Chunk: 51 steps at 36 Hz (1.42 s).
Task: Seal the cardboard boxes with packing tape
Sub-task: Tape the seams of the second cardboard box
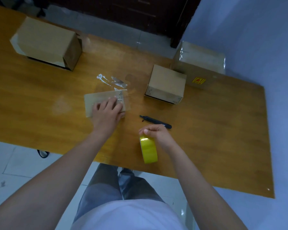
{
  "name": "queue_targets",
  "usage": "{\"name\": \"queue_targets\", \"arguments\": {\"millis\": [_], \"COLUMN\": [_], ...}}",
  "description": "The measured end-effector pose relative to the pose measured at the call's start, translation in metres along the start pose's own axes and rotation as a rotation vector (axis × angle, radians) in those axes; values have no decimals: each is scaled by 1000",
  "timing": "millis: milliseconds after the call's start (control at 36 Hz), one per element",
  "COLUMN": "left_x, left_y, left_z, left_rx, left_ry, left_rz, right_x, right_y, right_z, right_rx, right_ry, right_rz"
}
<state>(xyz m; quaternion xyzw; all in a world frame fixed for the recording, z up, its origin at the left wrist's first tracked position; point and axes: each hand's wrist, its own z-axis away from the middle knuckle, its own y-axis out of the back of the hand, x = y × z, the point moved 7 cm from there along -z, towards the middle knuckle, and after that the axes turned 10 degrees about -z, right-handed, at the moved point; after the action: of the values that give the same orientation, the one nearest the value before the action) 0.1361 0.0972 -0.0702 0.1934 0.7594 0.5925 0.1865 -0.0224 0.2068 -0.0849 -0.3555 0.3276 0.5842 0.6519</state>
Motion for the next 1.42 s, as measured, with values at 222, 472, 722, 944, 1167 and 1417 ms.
{"name": "queue_targets", "arguments": {"millis": [222,472,722,944,1167,1417], "left_x": [-3,-34,-58,-36,19,3], "left_y": [-5,-5,0,11,11,-28], "left_z": [0,4,6,7,45,61], "left_rx": [59,9,9,-116,-372,-617], "left_ry": [-77,-21,9,110,69,463], "left_rz": [-41,30,34,166,739,805], "right_x": [22,19,4,-2,7,7], "right_y": [-1,-35,-33,-49,-49,-48], "right_z": [-10,-71,-114,-120,-115,-114], "right_rx": [-217,-267,-93,-118,-21,49], "right_ry": [-309,-317,-238,-252,-225,-223], "right_rz": [268,605,641,542,440,354]}}
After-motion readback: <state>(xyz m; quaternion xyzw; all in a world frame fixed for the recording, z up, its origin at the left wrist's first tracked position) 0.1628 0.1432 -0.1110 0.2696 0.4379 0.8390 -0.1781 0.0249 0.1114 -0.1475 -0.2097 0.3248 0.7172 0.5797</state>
